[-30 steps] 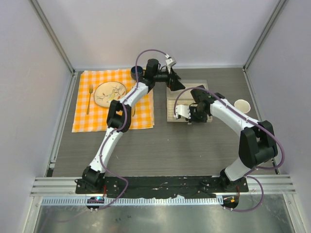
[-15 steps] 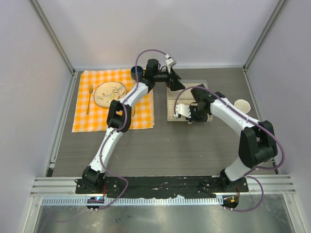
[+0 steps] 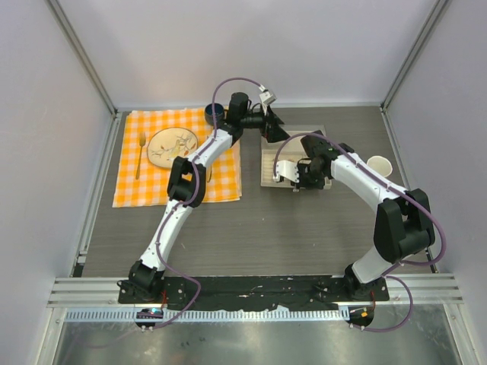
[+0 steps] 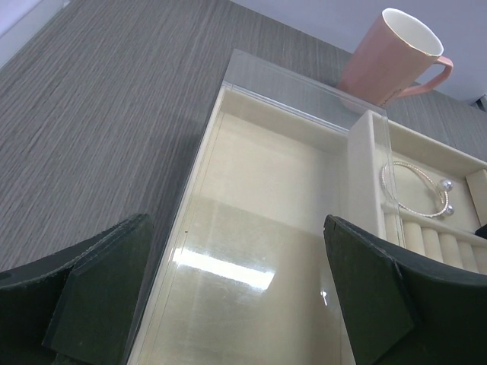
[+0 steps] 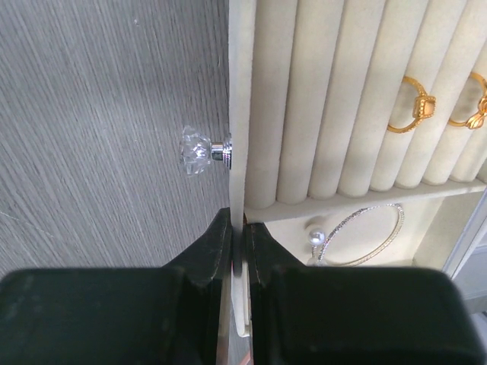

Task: Organize the mixed jewelry

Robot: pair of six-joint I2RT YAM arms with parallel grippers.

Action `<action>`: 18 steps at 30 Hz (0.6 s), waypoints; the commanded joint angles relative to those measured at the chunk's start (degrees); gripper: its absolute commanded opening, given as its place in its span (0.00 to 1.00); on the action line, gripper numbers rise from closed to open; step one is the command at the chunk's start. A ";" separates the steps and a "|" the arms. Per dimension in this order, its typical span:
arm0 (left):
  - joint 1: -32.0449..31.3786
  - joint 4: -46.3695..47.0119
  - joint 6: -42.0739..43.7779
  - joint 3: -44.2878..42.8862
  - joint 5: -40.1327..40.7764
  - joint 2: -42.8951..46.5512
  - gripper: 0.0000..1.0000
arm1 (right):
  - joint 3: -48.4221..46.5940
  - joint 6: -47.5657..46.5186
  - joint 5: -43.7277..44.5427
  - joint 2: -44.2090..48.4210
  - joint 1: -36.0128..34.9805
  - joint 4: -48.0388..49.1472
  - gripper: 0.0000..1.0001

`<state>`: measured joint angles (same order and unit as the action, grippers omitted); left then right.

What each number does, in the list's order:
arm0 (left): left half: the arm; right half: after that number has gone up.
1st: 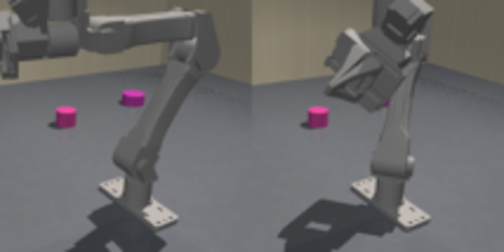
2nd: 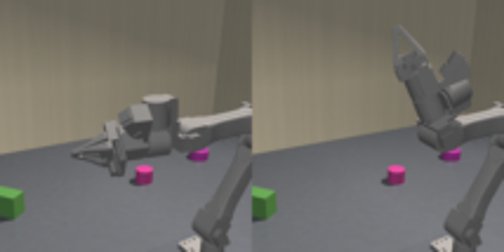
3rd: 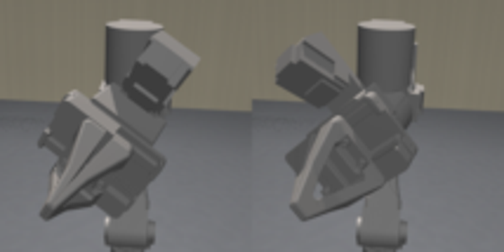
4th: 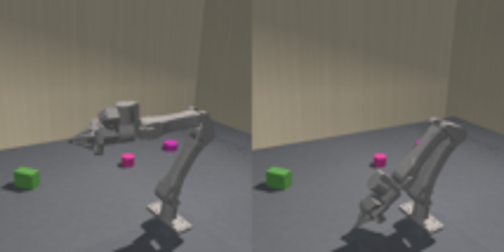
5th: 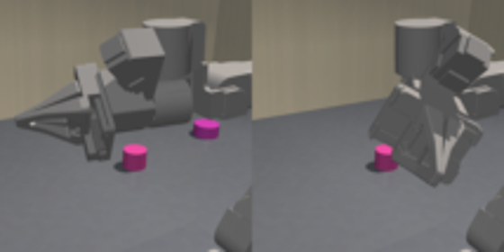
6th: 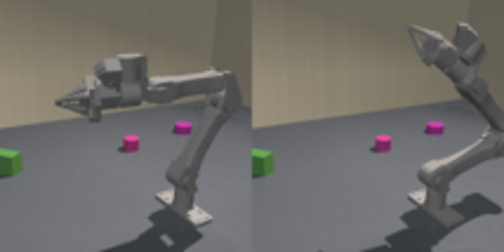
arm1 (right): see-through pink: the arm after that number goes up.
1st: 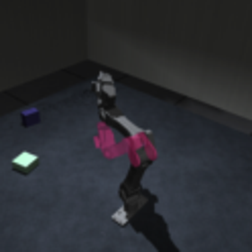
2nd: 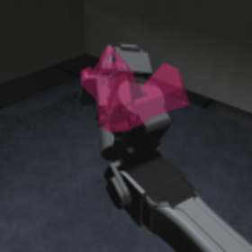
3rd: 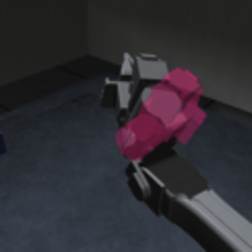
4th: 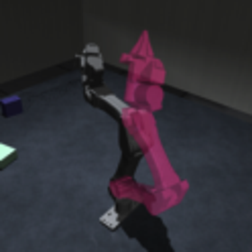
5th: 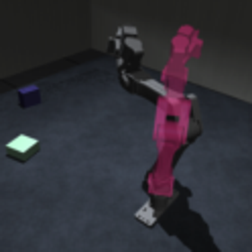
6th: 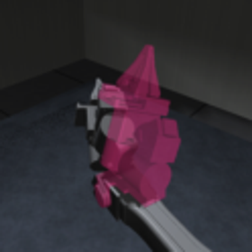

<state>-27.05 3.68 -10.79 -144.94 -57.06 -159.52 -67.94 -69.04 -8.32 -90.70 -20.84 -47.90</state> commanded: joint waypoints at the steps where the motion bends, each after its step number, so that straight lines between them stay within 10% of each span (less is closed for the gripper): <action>1: -1.16 1.77 -1.34 0.19 -1.92 -0.61 1.00 | -0.70 -0.14 -1.70 1.57 0.27 6.41 0.01; 18: -1.34 1.50 -1.34 0.36 -2.27 -0.70 1.00 | -2.63 -2.07 1.72 0.52 0.27 4.40 0.01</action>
<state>-27.38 4.08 -11.57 -144.94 -57.08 -159.59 -67.92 -69.19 -7.86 -90.70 -20.75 -46.94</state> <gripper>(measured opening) 0.996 0.128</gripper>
